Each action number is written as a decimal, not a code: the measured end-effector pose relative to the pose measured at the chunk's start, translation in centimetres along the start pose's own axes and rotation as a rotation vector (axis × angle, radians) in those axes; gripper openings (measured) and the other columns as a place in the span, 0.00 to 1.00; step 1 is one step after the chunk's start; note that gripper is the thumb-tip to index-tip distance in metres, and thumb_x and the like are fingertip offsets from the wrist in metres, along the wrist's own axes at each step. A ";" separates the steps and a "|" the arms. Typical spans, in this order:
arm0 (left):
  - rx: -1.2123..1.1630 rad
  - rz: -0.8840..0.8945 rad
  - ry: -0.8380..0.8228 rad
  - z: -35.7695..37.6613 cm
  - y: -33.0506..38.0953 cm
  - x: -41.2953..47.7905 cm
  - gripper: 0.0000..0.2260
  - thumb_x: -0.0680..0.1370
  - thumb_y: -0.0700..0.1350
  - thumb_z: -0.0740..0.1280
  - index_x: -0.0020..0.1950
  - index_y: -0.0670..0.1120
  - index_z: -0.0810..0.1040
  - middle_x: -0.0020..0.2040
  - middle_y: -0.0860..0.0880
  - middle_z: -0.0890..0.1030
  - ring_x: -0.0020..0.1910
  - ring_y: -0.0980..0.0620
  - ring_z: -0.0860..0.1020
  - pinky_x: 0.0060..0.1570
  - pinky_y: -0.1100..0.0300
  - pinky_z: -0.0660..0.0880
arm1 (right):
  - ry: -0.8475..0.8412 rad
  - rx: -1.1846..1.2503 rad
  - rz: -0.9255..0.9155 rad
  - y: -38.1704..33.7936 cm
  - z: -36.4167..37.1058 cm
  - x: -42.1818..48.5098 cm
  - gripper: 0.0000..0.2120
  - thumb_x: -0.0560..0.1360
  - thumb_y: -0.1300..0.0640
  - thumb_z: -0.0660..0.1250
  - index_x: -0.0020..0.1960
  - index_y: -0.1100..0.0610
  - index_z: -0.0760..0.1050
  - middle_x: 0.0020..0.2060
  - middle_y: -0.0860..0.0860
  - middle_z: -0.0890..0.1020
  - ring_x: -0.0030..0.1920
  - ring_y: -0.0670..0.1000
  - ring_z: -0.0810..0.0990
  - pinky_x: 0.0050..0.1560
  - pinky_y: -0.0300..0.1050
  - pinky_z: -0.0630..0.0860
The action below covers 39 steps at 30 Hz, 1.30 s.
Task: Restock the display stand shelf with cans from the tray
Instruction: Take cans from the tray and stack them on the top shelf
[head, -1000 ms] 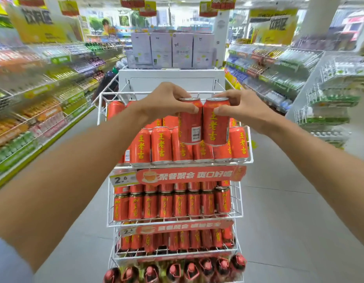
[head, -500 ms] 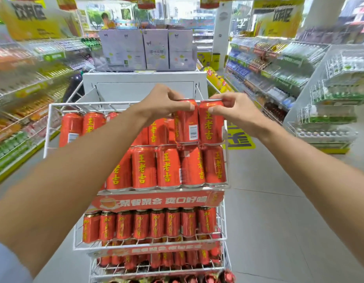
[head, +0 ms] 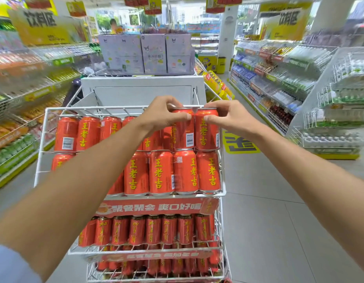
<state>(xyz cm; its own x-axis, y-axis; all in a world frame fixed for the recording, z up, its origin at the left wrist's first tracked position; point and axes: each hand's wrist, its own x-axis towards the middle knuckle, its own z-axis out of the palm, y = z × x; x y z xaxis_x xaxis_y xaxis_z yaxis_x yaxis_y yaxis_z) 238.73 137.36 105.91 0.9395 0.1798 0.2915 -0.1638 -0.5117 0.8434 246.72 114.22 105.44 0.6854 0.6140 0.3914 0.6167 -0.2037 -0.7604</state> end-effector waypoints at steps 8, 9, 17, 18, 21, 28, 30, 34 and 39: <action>0.061 -0.012 0.120 0.0 -1.1 -0.3 0.19 0.64 0.57 0.81 0.47 0.45 0.87 0.38 0.48 0.84 0.35 0.55 0.80 0.40 0.58 0.77 | 0.007 -0.260 -0.129 -0.5 0.2 1.1 0.16 0.72 0.53 0.77 0.59 0.55 0.86 0.51 0.48 0.87 0.50 0.47 0.86 0.55 0.50 0.84; 0.086 -0.016 0.144 0.2 -1.2 -0.3 0.22 0.62 0.61 0.80 0.46 0.46 0.87 0.38 0.47 0.85 0.35 0.55 0.80 0.40 0.56 0.78 | 0.010 -0.286 -0.144 -0.5 0.1 1.2 0.16 0.72 0.52 0.77 0.59 0.55 0.86 0.51 0.48 0.87 0.51 0.47 0.86 0.55 0.51 0.83; 0.245 -0.070 0.358 1.6 -0.5 -0.5 0.23 0.61 0.64 0.81 0.41 0.45 0.87 0.38 0.46 0.85 0.45 0.46 0.84 0.47 0.50 0.81 | 0.040 -0.351 -0.211 -0.4 0.1 1.1 0.17 0.73 0.49 0.77 0.60 0.54 0.86 0.48 0.48 0.87 0.47 0.47 0.86 0.52 0.51 0.82; 0.259 -0.080 0.383 1.8 -0.4 -0.5 0.24 0.61 0.65 0.81 0.41 0.46 0.87 0.37 0.47 0.85 0.45 0.47 0.84 0.46 0.50 0.81 | 0.042 -0.352 -0.218 -0.3 0.0 1.1 0.17 0.73 0.49 0.77 0.60 0.54 0.86 0.48 0.48 0.88 0.47 0.48 0.86 0.52 0.52 0.82; 0.316 -0.098 0.416 2.3 -0.6 -0.5 0.23 0.61 0.64 0.81 0.42 0.46 0.87 0.38 0.47 0.86 0.46 0.47 0.84 0.48 0.50 0.81 | 0.043 -0.371 -0.241 -0.3 0.1 1.2 0.18 0.74 0.48 0.77 0.61 0.54 0.86 0.50 0.49 0.88 0.49 0.45 0.85 0.56 0.48 0.82; 0.353 -0.087 0.439 2.7 -1.1 -0.3 0.26 0.61 0.63 0.81 0.48 0.45 0.88 0.46 0.44 0.88 0.51 0.46 0.84 0.53 0.50 0.80 | 0.022 -0.470 -0.295 0.2 -1.0 1.5 0.15 0.75 0.49 0.76 0.59 0.54 0.86 0.48 0.50 0.88 0.48 0.50 0.85 0.51 0.51 0.80; 0.376 -0.077 0.437 2.9 -1.5 -0.3 0.25 0.62 0.63 0.81 0.47 0.45 0.88 0.46 0.44 0.88 0.50 0.45 0.84 0.54 0.49 0.80 | 0.025 -0.490 -0.299 0.4 -1.2 1.6 0.15 0.75 0.48 0.76 0.59 0.55 0.86 0.49 0.50 0.88 0.48 0.52 0.86 0.51 0.52 0.80; 0.454 -0.065 0.421 3.5 -2.1 0.0 0.25 0.62 0.66 0.78 0.43 0.45 0.87 0.41 0.44 0.87 0.45 0.44 0.84 0.47 0.50 0.80 | 0.013 -0.538 -0.314 0.5 -1.1 2.1 0.17 0.75 0.48 0.76 0.59 0.56 0.86 0.49 0.51 0.88 0.47 0.51 0.85 0.51 0.52 0.80; 0.551 -0.044 0.419 4.1 -2.7 0.5 0.25 0.64 0.68 0.76 0.43 0.47 0.86 0.39 0.44 0.86 0.45 0.42 0.83 0.39 0.53 0.75 | 0.018 -0.650 -0.332 0.7 -0.8 2.6 0.18 0.75 0.45 0.75 0.60 0.55 0.85 0.49 0.51 0.87 0.47 0.53 0.83 0.49 0.52 0.80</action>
<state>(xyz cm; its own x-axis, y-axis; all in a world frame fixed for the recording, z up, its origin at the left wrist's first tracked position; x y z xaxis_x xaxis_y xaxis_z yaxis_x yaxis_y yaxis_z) 240.92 135.36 101.96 0.7283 0.4628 0.5053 0.1531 -0.8287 0.5383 249.25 115.08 106.32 0.4254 0.7105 0.5605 0.8945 -0.4241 -0.1414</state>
